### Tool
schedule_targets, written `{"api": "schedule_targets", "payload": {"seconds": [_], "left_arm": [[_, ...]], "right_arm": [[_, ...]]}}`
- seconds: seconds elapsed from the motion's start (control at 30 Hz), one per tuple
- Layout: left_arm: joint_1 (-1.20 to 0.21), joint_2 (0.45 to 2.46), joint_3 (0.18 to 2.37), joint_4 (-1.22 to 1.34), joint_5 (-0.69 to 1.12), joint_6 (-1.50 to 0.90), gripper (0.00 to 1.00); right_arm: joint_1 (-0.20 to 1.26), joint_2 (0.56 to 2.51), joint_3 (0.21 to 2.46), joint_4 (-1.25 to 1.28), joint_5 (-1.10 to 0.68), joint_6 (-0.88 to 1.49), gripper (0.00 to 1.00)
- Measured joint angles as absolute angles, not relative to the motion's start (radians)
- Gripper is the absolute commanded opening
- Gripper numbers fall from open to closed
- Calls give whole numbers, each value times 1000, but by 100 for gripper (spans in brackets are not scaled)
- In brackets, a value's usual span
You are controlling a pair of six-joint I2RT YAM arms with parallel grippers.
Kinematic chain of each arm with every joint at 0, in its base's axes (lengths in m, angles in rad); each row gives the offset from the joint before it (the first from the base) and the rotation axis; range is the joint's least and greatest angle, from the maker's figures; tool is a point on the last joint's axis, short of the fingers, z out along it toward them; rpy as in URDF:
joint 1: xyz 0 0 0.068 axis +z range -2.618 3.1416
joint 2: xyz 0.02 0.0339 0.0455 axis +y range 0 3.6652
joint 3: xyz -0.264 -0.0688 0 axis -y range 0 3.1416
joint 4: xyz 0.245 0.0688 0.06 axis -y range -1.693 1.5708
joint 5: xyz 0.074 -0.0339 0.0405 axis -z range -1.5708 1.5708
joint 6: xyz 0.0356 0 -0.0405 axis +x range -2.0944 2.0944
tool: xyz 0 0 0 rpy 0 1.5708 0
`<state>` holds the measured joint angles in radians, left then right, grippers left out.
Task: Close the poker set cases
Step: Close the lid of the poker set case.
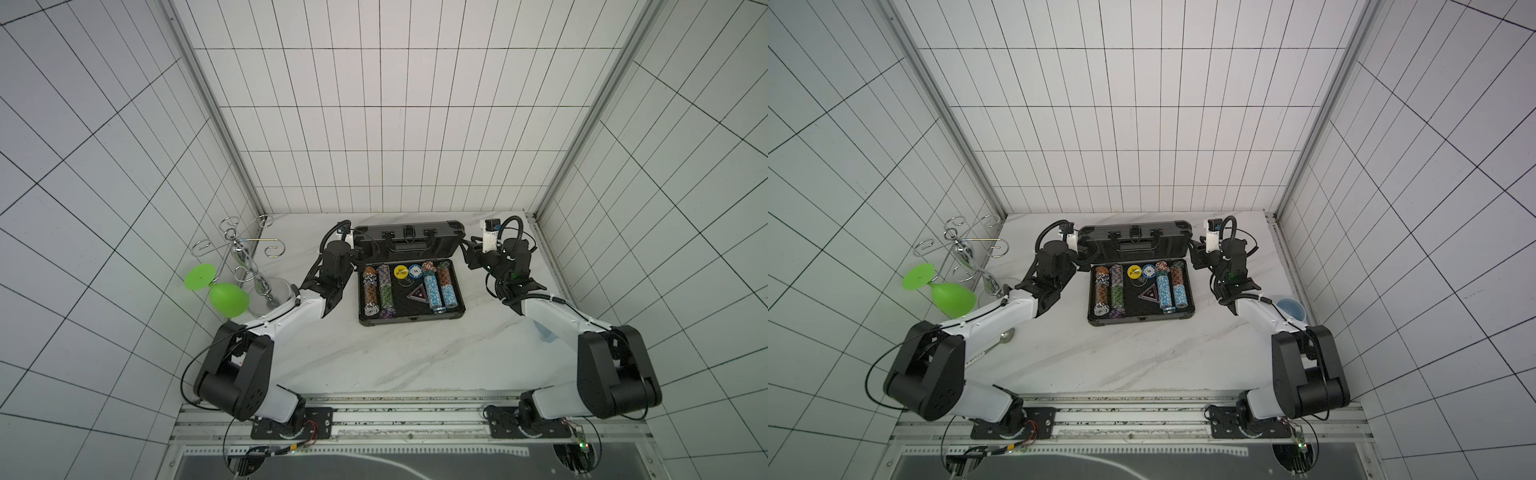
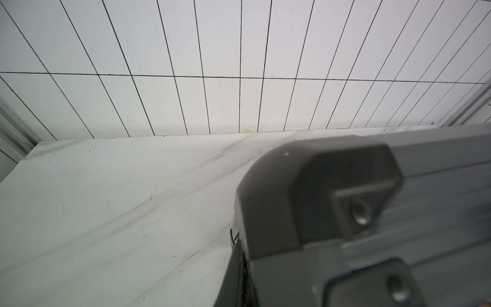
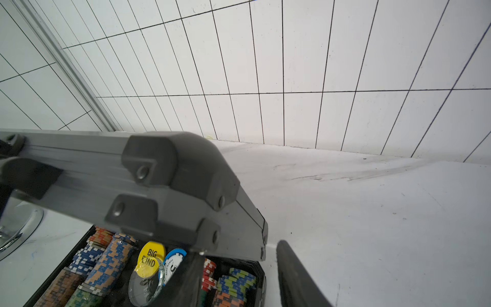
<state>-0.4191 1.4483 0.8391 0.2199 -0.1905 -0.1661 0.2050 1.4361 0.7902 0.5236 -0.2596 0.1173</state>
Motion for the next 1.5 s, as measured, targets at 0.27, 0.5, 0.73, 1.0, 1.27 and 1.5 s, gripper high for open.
{"api": "schedule_targets", "payload": {"seconds": [0.27,0.5,0.73,1.0,1.27,1.5], "left_arm": [[-458,1408,766,259,-245,-173,0],[-498,1362,685,293,-292,-178,0],[-526,1317,612,299,-307,-196,0],[-593,1279,472,220,-209,-327,0],[-610,1277,409,146,-129,-381,0],[-619,1269,408,134,-97,-405,0]], "right_arm": [[233,1354,636,512,-221,186,46],[284,1280,554,515,-218,241,46],[324,1248,501,521,-226,287,46],[421,1205,440,487,-224,322,46],[513,1237,375,467,-186,341,45],[577,1233,364,467,-118,342,45]]}}
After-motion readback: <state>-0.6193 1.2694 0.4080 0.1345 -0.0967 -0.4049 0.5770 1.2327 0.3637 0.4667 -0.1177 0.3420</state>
